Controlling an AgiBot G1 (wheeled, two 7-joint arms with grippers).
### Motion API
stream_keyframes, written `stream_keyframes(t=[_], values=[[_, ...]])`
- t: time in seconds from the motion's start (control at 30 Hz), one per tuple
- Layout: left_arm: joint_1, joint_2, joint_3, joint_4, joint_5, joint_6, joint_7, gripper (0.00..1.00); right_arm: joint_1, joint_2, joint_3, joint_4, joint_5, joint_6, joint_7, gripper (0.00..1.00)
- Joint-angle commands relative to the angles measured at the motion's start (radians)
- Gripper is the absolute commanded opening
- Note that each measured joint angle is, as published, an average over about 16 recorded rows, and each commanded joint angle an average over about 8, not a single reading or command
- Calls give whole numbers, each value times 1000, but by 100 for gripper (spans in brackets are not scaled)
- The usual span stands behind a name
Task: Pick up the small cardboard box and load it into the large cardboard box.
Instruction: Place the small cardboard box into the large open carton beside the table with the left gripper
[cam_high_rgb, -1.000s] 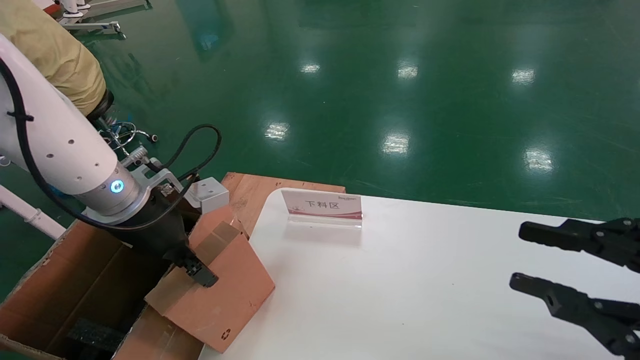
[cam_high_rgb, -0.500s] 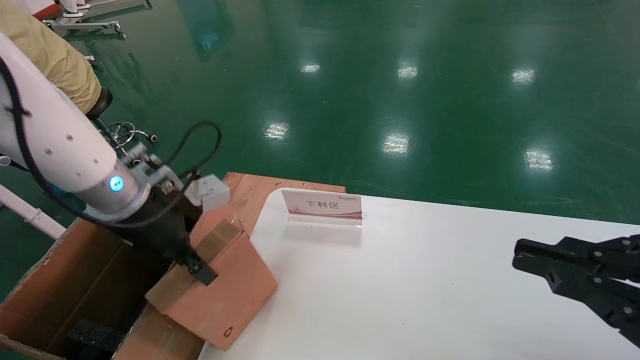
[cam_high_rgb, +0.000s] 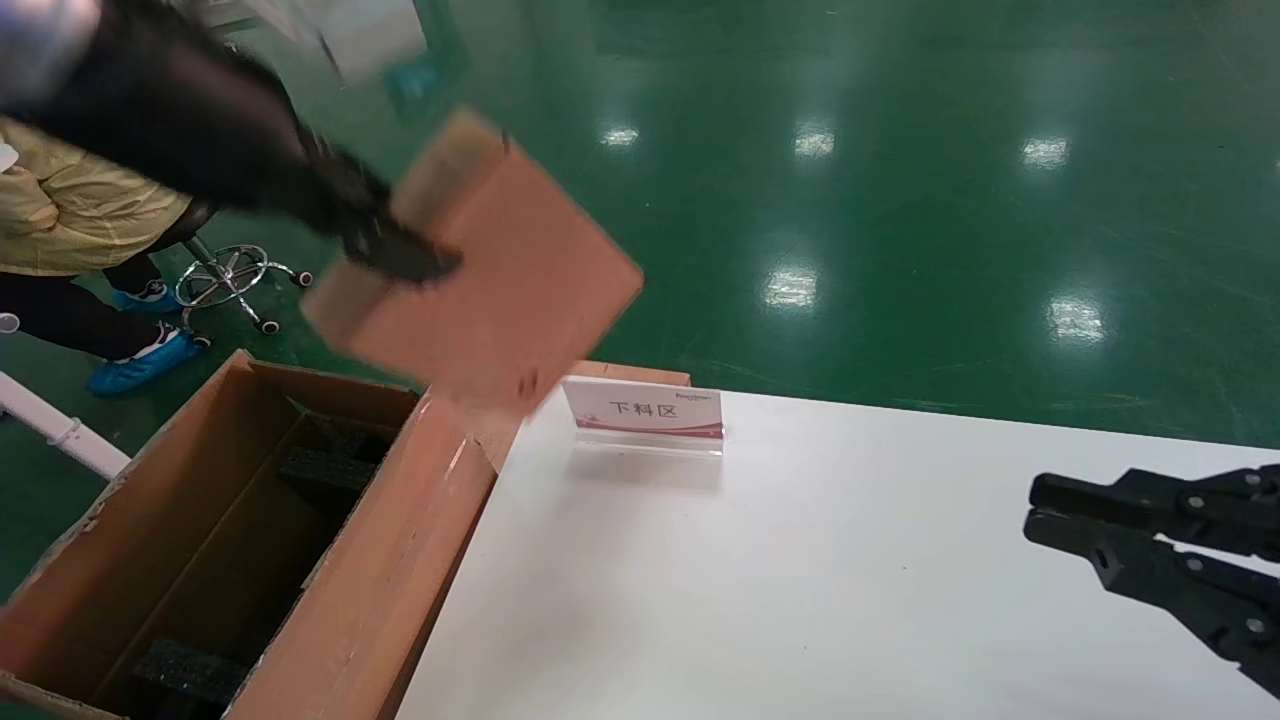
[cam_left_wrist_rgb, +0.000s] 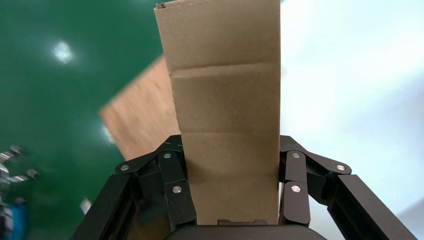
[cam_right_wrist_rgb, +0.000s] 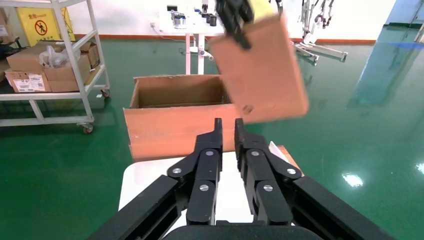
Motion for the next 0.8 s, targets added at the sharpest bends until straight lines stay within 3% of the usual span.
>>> stream_keyframes(t=[0.03, 0.37, 0.8], values=[[-45, 9, -7, 5, -2, 11, 10, 0, 0, 0, 0, 0, 0, 0, 0, 100], [-253, 40, 77, 67, 25, 25, 62, 0, 0, 0, -1, 0, 1, 0, 0, 100], [-412, 75, 221, 269, 72, 86, 164, 0, 0, 1, -2, 0, 1, 1, -1, 100]])
